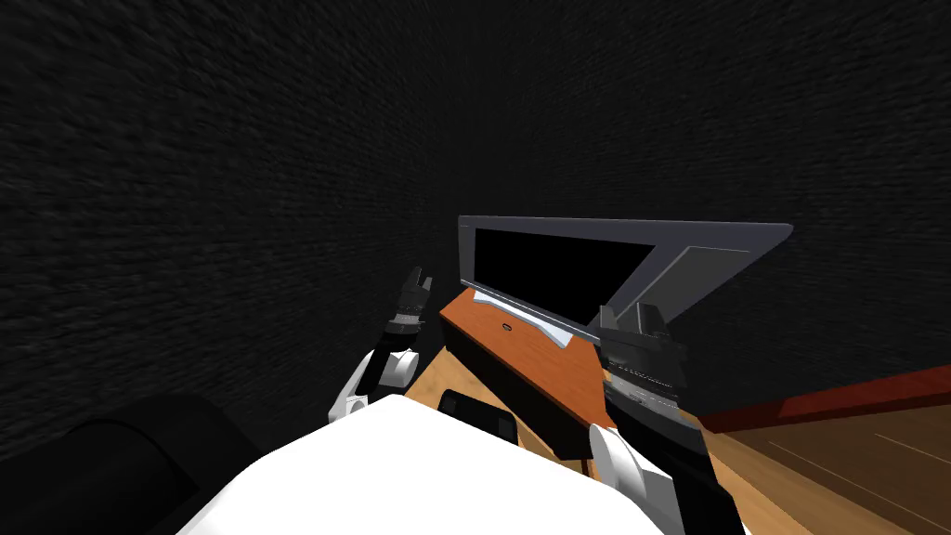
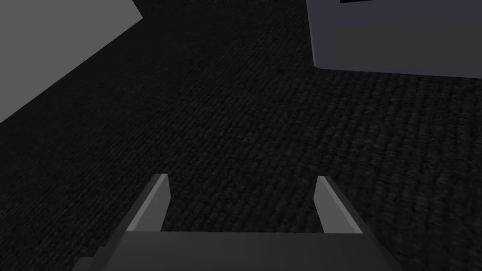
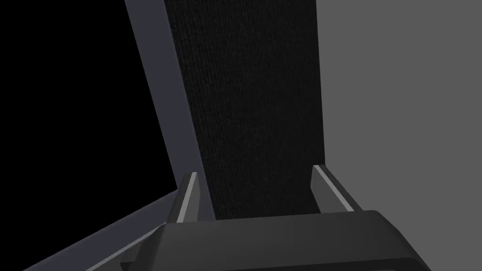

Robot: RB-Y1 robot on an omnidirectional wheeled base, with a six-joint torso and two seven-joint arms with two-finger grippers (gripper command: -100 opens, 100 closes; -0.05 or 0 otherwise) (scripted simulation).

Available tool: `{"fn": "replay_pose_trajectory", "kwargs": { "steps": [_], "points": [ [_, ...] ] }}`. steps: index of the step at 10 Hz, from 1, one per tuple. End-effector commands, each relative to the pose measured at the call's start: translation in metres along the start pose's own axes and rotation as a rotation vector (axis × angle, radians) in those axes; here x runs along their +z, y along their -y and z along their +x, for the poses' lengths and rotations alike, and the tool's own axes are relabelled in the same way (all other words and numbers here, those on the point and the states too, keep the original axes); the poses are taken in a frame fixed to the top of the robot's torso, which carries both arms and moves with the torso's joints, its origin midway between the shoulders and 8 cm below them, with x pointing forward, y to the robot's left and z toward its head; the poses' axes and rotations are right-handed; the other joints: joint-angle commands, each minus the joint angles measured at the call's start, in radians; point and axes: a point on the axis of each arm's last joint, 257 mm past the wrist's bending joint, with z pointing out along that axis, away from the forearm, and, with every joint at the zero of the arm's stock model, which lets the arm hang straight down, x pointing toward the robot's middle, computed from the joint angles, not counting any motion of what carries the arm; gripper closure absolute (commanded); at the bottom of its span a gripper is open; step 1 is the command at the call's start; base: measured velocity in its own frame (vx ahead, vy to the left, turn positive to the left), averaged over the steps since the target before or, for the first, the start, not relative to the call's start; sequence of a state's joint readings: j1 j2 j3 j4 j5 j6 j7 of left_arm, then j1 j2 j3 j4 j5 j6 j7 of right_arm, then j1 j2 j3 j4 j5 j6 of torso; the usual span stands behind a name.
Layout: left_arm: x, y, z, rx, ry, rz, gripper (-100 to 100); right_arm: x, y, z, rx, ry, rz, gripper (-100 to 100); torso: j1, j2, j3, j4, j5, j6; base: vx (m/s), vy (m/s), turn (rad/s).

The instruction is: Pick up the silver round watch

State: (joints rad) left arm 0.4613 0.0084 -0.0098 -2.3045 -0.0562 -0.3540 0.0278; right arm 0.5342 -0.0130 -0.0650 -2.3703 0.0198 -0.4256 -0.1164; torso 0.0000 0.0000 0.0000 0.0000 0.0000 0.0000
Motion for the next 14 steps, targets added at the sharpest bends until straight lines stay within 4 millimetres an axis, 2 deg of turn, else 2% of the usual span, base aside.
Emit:
{"fn": "replay_pose_trajectory", "kwargs": {
  "steps": [1, 4, 7, 8, 10, 13, 14],
  "points": [
    [0.0, 0.0, 0.0, 0.0, 0.0, 0.0, 0, -0.007, 0.02, 0.01, -0.034, -0.053, 0.045, -100, 0.0, 0.0, 0.0, 0.0, 0.0, 0.0, -0.033, 0.016, 0.153],
    [0.0, 0.0, 0.0, 0.0, 0.0, 0.0, 0, -0.024, 0.057, 0.022, -0.098, -0.138, 0.126, -100, 0.001, 0.003, 0.002, 0.001, 0.0, 0.0, -0.047, 0.021, 0.15],
    [0.0, 0.0, 0.0, 0.0, 0.0, 0.0, 0, -0.052, 0.103, 0.035, -0.193, -0.257, 0.228, -100, 0.0, 0.002, 0.001, 0.0, 0.0, 0.0, -0.026, 0.005, 0.188],
    [0.0, 0.0, 0.0, 0.0, 0.0, 0.0, 0, -0.055, 0.109, 0.034, -0.195, -0.259, 0.242, -100, -0.001, 0.002, 0.001, 0.0, 0.0, 0.0, -0.013, -0.007, 0.057],
    [0.0, 0.0, 0.0, 0.0, 0.0, 0.0, 0, -0.081, 0.142, 0.04, -0.275, -0.356, 0.315, -100, -0.001, 0.001, 0.0, 0.0, 0.0, 0.0, -0.008, -0.001, 0.173],
    [0.0, 0.0, 0.0, 0.0, 0.0, 0.0, 0, -0.103, 0.17, 0.038, -0.324, -0.418, 0.377, -100, -0.001, 0.0, 0.0, 0.0, 0.0, 0.0, -0.005, -0.003, 0.12],
    [0.0, 0.0, 0.0, 0.0, 0.0, 0.0, 0, -0.121, 0.188, 0.039, -0.372, -0.479, 0.415, -100, -0.001, 0.0, 0.0, 0.0, 0.0, 0.0, -0.005, 0.004, 0.164]
  ]
}}
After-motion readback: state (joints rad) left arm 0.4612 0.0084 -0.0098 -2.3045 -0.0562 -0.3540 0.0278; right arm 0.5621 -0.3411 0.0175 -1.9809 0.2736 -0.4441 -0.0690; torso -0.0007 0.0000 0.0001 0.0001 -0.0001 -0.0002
